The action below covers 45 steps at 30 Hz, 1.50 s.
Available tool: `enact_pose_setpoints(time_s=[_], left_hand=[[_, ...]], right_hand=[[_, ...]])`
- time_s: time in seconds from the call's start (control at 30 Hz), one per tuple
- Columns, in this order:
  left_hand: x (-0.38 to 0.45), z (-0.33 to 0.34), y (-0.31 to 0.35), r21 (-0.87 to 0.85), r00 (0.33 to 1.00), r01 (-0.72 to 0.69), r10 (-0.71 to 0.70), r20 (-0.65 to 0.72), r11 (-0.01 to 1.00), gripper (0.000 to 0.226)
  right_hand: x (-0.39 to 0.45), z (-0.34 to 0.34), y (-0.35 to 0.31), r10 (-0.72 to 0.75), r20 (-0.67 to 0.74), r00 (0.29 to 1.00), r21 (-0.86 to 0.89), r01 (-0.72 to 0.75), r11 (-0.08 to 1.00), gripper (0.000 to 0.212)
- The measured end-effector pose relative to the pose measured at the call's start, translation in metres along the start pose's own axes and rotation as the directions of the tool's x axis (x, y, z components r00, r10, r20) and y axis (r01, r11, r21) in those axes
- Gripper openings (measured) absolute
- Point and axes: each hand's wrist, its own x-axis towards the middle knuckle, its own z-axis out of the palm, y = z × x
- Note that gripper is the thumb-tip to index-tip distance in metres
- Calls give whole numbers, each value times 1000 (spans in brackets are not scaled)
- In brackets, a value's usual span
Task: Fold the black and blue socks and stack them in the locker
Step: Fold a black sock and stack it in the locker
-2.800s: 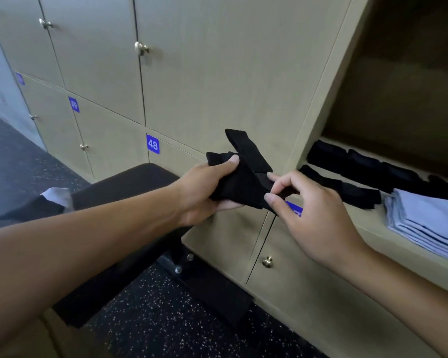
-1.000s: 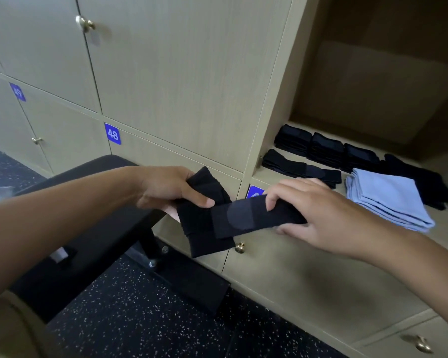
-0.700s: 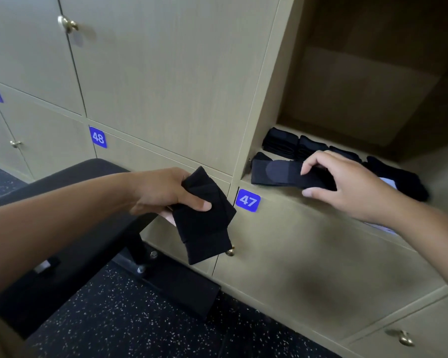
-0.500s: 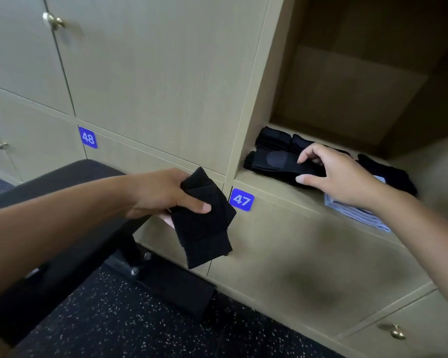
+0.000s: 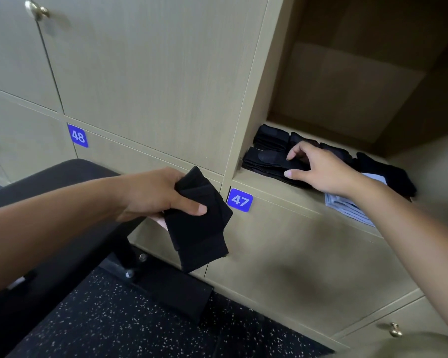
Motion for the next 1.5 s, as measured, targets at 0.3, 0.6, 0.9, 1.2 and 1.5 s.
enact_pose_setpoints(time_s=[0.3, 0.6, 0.9, 1.2, 1.5], left_hand=[[3, 2, 0, 29, 1000, 3, -3, -1, 1000, 22], [1, -2, -1, 29, 1000, 7, -6, -26, 1000, 19], [1, -6, -1, -50, 995, -15, 10, -94, 999, 26], [-1, -3, 9, -263, 975, -82, 22, -223, 961, 26], [3, 11, 31, -387, 959, -166, 57, -278, 907, 27]], right_hand=[[7, 5, -1, 12, 73, 997, -59, -8, 998, 31], [17, 9, 7, 23, 133, 991, -48, -16, 999, 31], [5, 5, -16, -100, 9, 995, -186, 100, 977, 34], [-57, 19, -96, -94, 31, 995, 215, 85, 973, 16], [-77, 23, -117, 152, 136, 979, 691, -204, 693, 35]])
